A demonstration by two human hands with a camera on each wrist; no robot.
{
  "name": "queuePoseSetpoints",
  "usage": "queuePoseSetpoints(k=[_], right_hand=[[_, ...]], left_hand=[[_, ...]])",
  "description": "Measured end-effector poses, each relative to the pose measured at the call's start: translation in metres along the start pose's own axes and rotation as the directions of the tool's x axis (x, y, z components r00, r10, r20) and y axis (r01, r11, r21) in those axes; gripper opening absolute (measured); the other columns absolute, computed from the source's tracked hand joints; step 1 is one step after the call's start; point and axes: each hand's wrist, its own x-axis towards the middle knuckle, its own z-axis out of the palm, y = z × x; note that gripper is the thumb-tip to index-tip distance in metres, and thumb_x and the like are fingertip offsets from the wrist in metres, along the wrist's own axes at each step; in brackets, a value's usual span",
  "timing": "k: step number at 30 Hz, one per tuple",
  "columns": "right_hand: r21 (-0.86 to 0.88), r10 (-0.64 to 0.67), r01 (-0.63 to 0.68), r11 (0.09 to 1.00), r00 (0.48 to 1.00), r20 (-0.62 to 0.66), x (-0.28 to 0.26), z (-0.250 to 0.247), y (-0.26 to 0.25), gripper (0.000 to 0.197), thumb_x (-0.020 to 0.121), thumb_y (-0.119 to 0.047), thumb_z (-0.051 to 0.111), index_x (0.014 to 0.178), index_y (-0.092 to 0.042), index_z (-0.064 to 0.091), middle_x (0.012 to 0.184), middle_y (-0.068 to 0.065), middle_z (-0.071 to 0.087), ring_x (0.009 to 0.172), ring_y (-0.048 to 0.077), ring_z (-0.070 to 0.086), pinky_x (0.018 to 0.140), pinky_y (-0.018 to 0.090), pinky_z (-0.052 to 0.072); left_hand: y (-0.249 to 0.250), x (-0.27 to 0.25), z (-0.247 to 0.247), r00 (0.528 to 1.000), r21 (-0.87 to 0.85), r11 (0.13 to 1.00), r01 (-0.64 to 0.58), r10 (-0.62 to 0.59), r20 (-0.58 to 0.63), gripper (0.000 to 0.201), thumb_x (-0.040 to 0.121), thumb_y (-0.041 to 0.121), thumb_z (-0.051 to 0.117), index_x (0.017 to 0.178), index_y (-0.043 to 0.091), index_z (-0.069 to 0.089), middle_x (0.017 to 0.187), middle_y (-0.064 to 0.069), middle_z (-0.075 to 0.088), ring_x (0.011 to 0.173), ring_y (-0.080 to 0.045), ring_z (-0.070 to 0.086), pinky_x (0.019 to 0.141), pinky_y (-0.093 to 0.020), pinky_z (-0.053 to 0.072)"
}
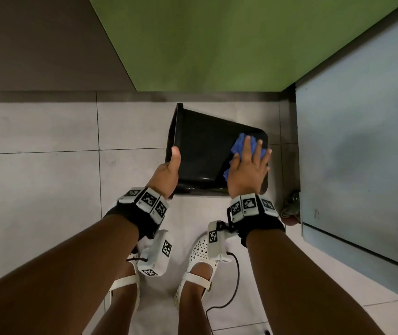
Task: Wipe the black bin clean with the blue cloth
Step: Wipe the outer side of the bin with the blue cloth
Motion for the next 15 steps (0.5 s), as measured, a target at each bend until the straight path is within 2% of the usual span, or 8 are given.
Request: queuePoseSetpoints(k=[3,4,6,8,11,13,15], right_hand=[[-0.015,-0.172,0.173,0.985,0.983,0.071,-0.007,0.001,-0.033,0.051,0.099,-0.031,0.028,0.147,-0.031,0.009,0.158,0.004,0.001,0.144,0.029,-0.009,0.116,0.051,0.002],[-0.028,-0.236,0.24,0.97,0.967,0.1,-0.012,0.002,-0.045,0.051,0.099,-0.031,0.028,0.147,-0.03,0.01,0.158,0.004,0.003,0.145,0.029,-0.007,0.116,0.05,0.004],[-0.044,-0.364,0.373,0.927,0.92,0.147,-0.026,0.004,-0.063,0.05,0.099,-0.032,0.028,0.147,-0.028,0.015,0.158,0.004,0.009,0.145,0.027,-0.003,0.117,0.048,0.005],[-0.006,-0.466,0.473,0.881,0.871,0.152,-0.041,0.007,-0.068,0.049,0.098,-0.036,0.025,0.146,-0.026,0.021,0.156,0.003,0.016,0.146,0.025,0.002,0.117,0.045,0.003],[0.027,-0.503,0.506,0.862,0.849,0.161,-0.046,0.006,-0.056,0.057,0.091,-0.042,0.014,0.145,-0.026,0.023,0.155,0.003,0.021,0.145,0.024,0.005,0.116,0.044,0.001],[-0.025,-0.475,0.486,0.874,0.863,0.172,-0.038,0.003,-0.042,0.053,0.095,-0.041,0.02,0.145,-0.028,0.02,0.156,0.002,0.019,0.145,0.025,0.004,0.117,0.048,0.003],[-0.071,-0.392,0.407,0.911,0.906,0.162,-0.029,-0.002,-0.026,0.049,0.098,-0.036,0.03,0.145,-0.03,0.02,0.156,0.001,0.017,0.145,0.024,0.001,0.118,0.049,0.002]], left_hand=[[0.011,-0.003,-0.002,0.999,-0.043,0.999,0.023,-0.025,-0.046,0.07,0.091,0.063,0.007,0.068,0.013,0.05,0.072,-0.008,0.051,0.066,-0.019,0.048,0.078,-0.035,0.043],[0.014,-0.002,-0.002,0.998,-0.078,0.996,0.038,-0.042,-0.054,0.076,0.09,0.064,0.008,0.078,0.008,0.057,0.078,-0.011,0.057,0.072,-0.022,0.054,0.084,-0.035,0.045],[0.018,0.003,-0.004,0.996,-0.158,0.985,0.073,-0.079,-0.029,0.089,0.087,0.07,0.008,0.107,0.003,0.063,0.104,-0.019,0.066,0.099,-0.028,0.061,0.1,-0.041,0.044],[0.022,0.003,-0.007,0.99,-0.219,0.966,0.137,-0.139,0.003,0.094,0.082,0.075,0.009,0.114,0.006,0.063,0.118,-0.022,0.064,0.113,-0.032,0.058,0.106,-0.045,0.041],[0.033,-0.003,-0.011,0.984,-0.163,0.971,0.176,-0.175,0.021,0.092,0.084,0.073,0.01,0.117,0.005,0.062,0.123,-0.023,0.061,0.117,-0.033,0.056,0.108,-0.044,0.038],[0.038,-0.005,-0.015,0.987,-0.064,0.985,0.159,-0.158,0.012,0.083,0.092,0.063,0.01,0.127,0.001,0.053,0.13,-0.022,0.055,0.122,-0.034,0.052,0.109,-0.042,0.036],[0.042,-0.006,-0.017,0.992,-0.011,0.992,0.127,-0.127,0.027,0.079,0.094,0.06,0.01,0.135,0.002,0.044,0.137,-0.02,0.049,0.126,-0.035,0.048,0.11,-0.043,0.036]])
